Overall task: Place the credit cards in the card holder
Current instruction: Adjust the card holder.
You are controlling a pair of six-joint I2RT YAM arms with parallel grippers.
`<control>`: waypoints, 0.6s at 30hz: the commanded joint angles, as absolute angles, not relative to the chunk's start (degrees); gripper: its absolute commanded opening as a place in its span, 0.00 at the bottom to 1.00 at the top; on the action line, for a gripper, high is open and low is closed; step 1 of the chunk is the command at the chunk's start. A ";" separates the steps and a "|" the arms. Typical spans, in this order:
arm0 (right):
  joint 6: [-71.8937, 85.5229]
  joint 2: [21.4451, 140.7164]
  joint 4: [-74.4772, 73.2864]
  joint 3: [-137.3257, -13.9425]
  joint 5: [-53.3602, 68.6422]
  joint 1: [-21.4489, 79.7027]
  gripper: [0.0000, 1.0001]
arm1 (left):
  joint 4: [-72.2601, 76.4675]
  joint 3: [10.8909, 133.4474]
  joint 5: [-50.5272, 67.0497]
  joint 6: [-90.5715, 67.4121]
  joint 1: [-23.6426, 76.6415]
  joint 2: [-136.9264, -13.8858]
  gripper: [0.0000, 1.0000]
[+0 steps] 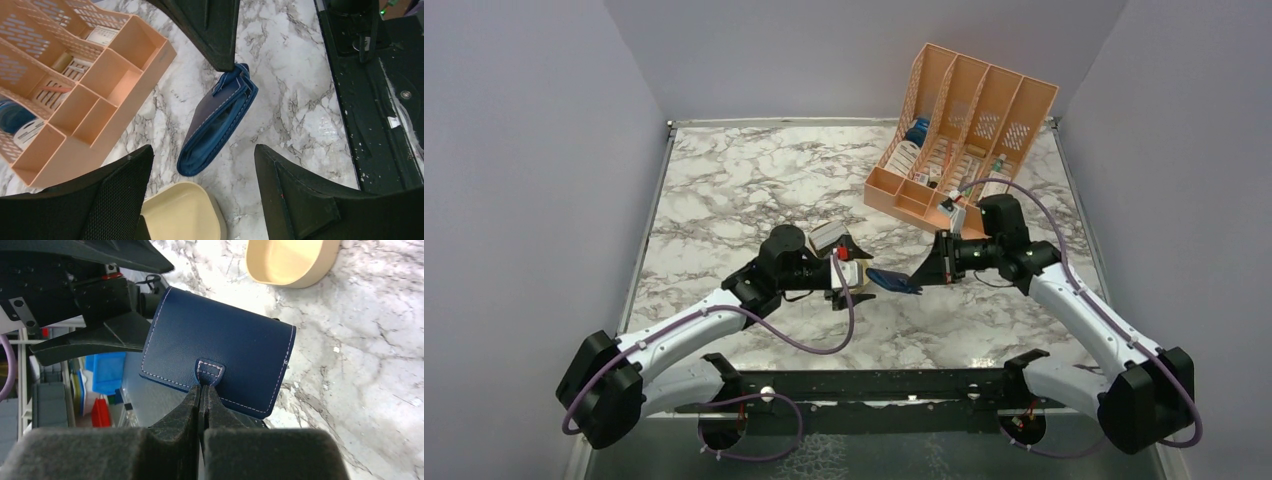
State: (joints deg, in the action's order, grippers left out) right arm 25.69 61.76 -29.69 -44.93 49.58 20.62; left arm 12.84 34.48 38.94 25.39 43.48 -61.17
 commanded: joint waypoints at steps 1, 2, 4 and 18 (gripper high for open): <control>27.91 62.56 -23.51 -43.35 54.76 22.10 0.01 | 14.16 36.37 43.67 27.21 45.32 -62.56 0.74; 28.86 62.58 -22.23 -42.88 55.64 22.21 0.01 | 14.17 36.38 44.06 27.22 45.75 -62.72 0.73; 30.58 62.22 -19.75 -41.96 57.17 22.38 0.01 | 14.11 36.39 44.07 27.29 46.32 -62.90 0.69; 23.10 46.62 -11.16 -34.78 53.83 22.63 0.70 | 14.68 38.49 43.26 8.61 46.49 -63.53 0.00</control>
State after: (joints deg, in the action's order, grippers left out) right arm 26.89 52.51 -20.34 -38.59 52.80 22.20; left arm 12.14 37.08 42.57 19.29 46.24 -64.51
